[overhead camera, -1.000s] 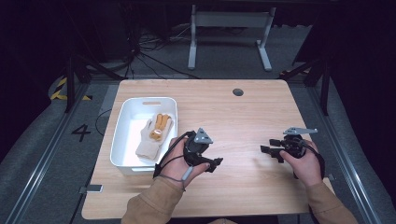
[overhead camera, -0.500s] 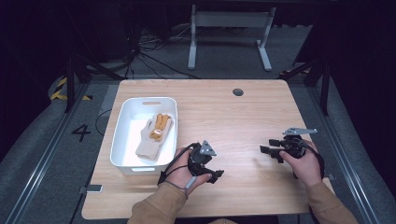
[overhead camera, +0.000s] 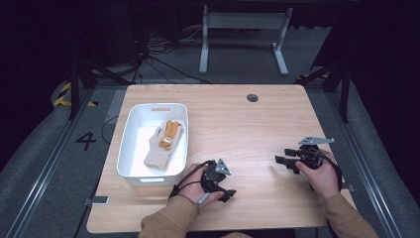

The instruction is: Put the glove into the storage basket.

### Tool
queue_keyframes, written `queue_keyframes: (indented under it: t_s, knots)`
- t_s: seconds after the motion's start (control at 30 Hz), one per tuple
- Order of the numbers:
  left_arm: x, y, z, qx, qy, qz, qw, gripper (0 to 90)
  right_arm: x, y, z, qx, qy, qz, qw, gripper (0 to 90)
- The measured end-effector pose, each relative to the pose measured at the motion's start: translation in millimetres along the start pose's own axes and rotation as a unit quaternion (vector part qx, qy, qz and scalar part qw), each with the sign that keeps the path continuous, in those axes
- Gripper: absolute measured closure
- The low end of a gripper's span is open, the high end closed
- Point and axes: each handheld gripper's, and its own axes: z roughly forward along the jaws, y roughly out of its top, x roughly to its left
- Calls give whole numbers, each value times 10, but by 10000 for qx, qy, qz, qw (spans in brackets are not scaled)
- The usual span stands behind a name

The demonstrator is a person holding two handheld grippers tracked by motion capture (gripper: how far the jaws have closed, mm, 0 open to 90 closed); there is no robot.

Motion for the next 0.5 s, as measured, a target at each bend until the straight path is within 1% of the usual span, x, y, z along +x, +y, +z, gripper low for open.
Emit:
queue_keyframes:
  t_s: [0.03,0.07,0.13,0.17,0.27,0.43,0.5]
  knots:
    - [-3,-3,15,11,23,43,10000,271,0,-4,7,1,-7,-17,10000,391]
    - [-5,-5,26,76,46,101,9999,267,-1,-6,13,10,7,-30,10000,391]
    - [-17,-2,37,105,77,256,9996,253,-9,-13,17,15,-5,-48,10000,391]
    - [-26,3,35,109,54,250,9996,254,-14,-15,14,3,-19,-54,10000,391]
    - [-49,15,31,64,-1,331,9994,242,-25,-13,3,-28,-33,-44,10000,389]
    - [-63,19,29,40,31,411,9991,229,-22,-14,9,-34,-31,-94,9999,389]
    - [-69,23,25,8,30,403,9992,220,-17,-13,8,-28,-12,-91,10000,389]
